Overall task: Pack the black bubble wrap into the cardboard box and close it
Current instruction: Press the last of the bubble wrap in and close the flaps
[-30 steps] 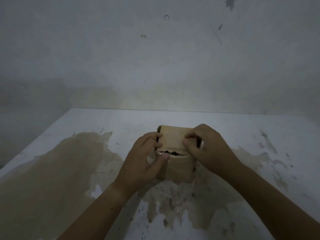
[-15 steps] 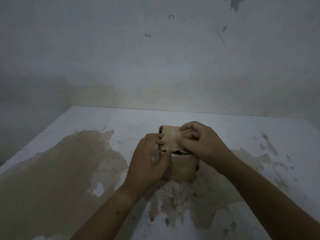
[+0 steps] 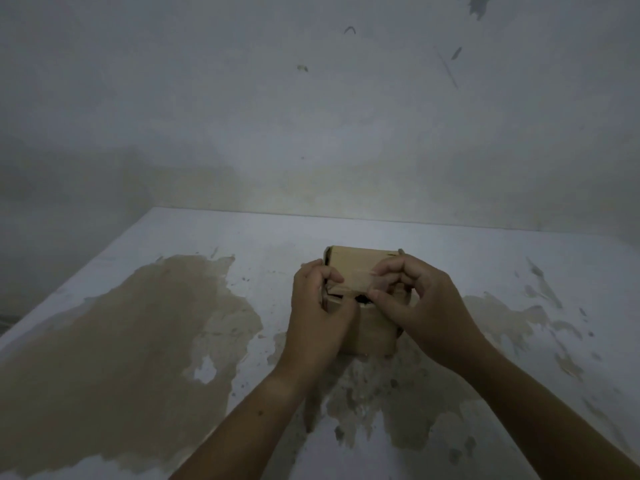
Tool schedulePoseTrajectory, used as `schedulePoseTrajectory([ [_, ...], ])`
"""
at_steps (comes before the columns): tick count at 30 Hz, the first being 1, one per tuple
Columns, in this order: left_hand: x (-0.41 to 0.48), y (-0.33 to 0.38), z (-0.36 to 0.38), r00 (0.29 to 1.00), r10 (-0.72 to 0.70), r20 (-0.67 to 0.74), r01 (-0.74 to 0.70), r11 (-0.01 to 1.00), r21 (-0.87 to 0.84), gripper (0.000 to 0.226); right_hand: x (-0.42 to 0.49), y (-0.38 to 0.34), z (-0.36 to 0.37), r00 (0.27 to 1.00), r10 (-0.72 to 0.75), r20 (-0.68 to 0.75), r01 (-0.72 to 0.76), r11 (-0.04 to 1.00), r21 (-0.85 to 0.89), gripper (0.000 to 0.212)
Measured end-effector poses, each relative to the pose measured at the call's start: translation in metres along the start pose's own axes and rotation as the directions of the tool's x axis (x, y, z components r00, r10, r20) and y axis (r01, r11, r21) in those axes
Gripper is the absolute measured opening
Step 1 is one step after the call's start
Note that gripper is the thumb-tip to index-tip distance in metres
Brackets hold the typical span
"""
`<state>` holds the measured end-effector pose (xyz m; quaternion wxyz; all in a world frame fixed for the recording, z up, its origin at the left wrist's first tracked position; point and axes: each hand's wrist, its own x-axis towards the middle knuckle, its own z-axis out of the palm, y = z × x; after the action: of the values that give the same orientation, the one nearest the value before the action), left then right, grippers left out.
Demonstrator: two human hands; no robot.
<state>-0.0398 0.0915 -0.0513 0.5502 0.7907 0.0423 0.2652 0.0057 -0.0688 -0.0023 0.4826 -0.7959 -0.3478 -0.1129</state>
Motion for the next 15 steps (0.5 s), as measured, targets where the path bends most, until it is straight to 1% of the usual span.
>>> schedulePoseTrajectory([
  [1,-0.002,-0.001,-0.003,1.0,0.006,0.027,-0.006,1.0,0.001,0.021,-0.002,0.0,0.001,1.0,-0.024,0.004,0.024,0.999,-0.023,0.024],
  [3,-0.004,-0.005,-0.012,0.991,-0.025,0.13,0.031,0.999,-0.044,0.024,-0.007,0.001,0.003,0.997,-0.068,0.025,0.07,0.995,-0.078,0.025],
  [5,-0.003,-0.011,-0.024,0.972,-0.042,0.232,0.064,0.994,-0.086,0.034,-0.01,0.005,0.005,0.989,-0.143,0.041,0.147,0.978,-0.148,0.014],
  [6,-0.001,-0.014,-0.028,0.964,-0.041,0.261,0.066,0.994,-0.086,0.037,-0.011,0.007,0.006,0.981,-0.189,0.047,0.194,0.961,-0.196,0.008],
  [9,0.002,-0.015,-0.033,0.952,-0.039,0.304,0.069,0.994,-0.09,0.038,-0.015,0.015,0.008,0.954,-0.294,0.052,0.296,0.911,-0.288,0.013],
  [11,0.002,-0.016,-0.035,0.948,-0.048,0.315,0.083,0.992,-0.098,0.04,-0.019,0.02,0.009,0.939,-0.335,0.071,0.339,0.88,-0.333,0.016],
  [15,0.001,-0.017,-0.035,0.946,-0.062,0.319,0.096,0.991,-0.093,0.04,-0.026,0.028,0.014,0.907,-0.395,0.147,0.419,0.803,-0.425,0.014],
])
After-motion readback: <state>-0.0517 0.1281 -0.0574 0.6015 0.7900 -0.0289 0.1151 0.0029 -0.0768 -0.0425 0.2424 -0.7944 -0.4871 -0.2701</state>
